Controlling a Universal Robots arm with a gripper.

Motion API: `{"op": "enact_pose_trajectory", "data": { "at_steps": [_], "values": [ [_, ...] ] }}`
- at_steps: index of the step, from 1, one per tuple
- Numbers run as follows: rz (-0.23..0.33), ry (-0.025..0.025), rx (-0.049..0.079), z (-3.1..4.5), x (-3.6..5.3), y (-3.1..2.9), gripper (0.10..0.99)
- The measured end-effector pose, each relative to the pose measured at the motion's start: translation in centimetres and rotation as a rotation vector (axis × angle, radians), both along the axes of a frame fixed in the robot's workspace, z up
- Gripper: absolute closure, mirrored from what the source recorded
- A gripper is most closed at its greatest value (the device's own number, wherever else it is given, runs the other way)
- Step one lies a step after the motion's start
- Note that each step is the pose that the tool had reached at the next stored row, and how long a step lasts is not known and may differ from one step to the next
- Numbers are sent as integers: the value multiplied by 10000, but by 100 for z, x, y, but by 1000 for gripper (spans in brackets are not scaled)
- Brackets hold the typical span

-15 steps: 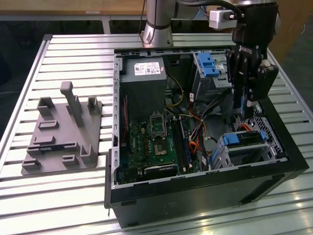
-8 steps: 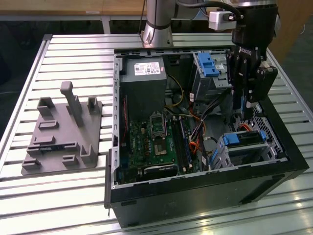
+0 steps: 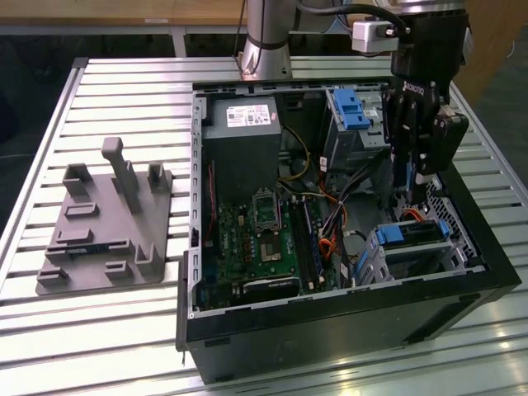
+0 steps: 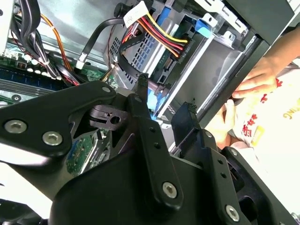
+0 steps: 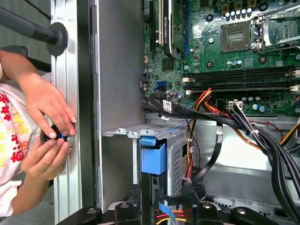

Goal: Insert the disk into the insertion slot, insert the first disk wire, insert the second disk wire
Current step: 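Insert the second disk wire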

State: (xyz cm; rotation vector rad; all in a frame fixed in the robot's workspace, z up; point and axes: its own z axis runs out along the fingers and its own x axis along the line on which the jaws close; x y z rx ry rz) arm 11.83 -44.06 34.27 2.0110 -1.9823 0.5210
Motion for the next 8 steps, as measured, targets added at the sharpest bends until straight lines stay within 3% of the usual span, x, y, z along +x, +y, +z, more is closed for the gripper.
{"op": "enact_pose_trajectory", "data": {
  "at_steps": [3, 4, 8],
  "values": [
    [0, 2, -27, -3, 0, -2, 616],
    [0, 2, -31, -4, 0, -3, 690],
    [0, 2, -46, -6, 0, -3, 690]
  ]
}}
